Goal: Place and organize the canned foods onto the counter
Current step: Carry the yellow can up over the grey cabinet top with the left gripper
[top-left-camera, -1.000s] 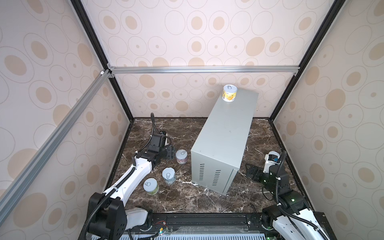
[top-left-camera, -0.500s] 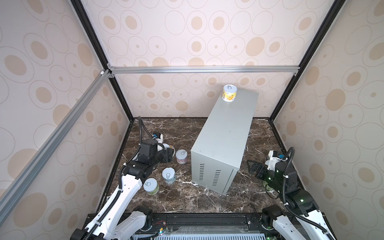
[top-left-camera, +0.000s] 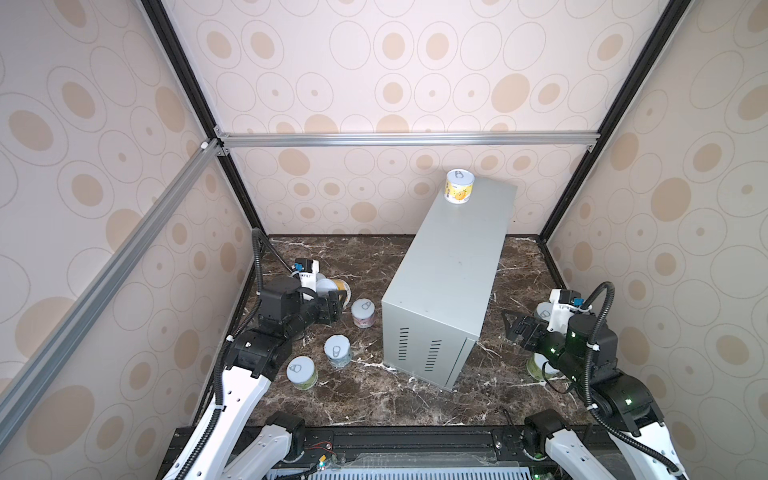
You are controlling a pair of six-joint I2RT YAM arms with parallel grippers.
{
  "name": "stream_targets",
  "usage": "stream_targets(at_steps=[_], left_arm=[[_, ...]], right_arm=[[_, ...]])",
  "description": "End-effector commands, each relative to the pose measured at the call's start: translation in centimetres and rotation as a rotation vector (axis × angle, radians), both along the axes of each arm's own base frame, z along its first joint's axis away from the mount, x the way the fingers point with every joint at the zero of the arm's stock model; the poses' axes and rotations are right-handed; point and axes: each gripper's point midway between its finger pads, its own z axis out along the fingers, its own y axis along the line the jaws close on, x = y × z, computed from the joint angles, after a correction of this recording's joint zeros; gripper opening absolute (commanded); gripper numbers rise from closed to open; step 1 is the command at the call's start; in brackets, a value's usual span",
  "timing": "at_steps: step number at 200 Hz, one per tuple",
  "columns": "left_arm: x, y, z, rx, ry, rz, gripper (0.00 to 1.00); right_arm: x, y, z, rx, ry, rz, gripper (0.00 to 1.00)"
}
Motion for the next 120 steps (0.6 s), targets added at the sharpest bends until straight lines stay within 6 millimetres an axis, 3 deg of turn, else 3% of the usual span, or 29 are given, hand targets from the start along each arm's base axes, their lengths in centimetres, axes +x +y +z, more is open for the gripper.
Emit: stream_targets(at_steps=[1,67,120], left_arm=[[0.2,-1.2,6.5,-0.048,-0.169,-0.062,0.54],[1.4,-3.0,10.8,-0.085,-0.236,-0.146,0.53],[2.2,-3.9,14.6,-0.081,-0.275,-0.183,0.53]], right_arm=[[-0.1,0.0,1.2,-0.019,-0.012,0.010,0.99],[0.2,-0.2,3.3,-0.067,-0.050,0.022,0.99],[0.1,-0.6,3.3,-0.125,-0.058,0.024,0.99]])
